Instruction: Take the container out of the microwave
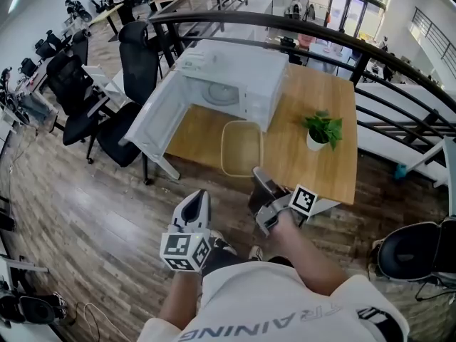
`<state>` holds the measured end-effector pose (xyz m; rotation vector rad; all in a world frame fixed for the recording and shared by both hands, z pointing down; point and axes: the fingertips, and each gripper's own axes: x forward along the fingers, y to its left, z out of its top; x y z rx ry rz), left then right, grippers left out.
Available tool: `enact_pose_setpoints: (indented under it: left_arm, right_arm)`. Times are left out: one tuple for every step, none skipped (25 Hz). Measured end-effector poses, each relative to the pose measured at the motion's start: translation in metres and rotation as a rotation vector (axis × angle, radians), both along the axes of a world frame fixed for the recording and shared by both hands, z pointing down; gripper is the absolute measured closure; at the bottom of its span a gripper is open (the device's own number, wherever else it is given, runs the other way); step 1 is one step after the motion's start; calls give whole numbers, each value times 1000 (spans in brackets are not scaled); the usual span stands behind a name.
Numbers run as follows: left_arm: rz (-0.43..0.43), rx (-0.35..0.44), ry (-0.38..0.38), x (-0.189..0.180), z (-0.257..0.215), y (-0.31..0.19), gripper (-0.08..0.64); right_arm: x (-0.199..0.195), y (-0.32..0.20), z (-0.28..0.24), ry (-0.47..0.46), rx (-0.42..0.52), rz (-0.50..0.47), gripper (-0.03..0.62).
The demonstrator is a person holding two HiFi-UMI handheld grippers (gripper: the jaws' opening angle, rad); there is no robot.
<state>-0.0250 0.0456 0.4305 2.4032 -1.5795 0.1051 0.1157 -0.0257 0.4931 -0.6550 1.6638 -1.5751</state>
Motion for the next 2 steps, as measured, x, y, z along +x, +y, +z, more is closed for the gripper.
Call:
enact_pose_setpoints:
  left_arm:
    - [0, 0, 2, 0, 2, 0, 528]
    - [0, -1, 3, -1, 3, 0, 529]
  right_arm:
    - [0, 0, 2, 2, 0, -1, 360]
    - [-1, 1, 3, 4, 0, -2, 360]
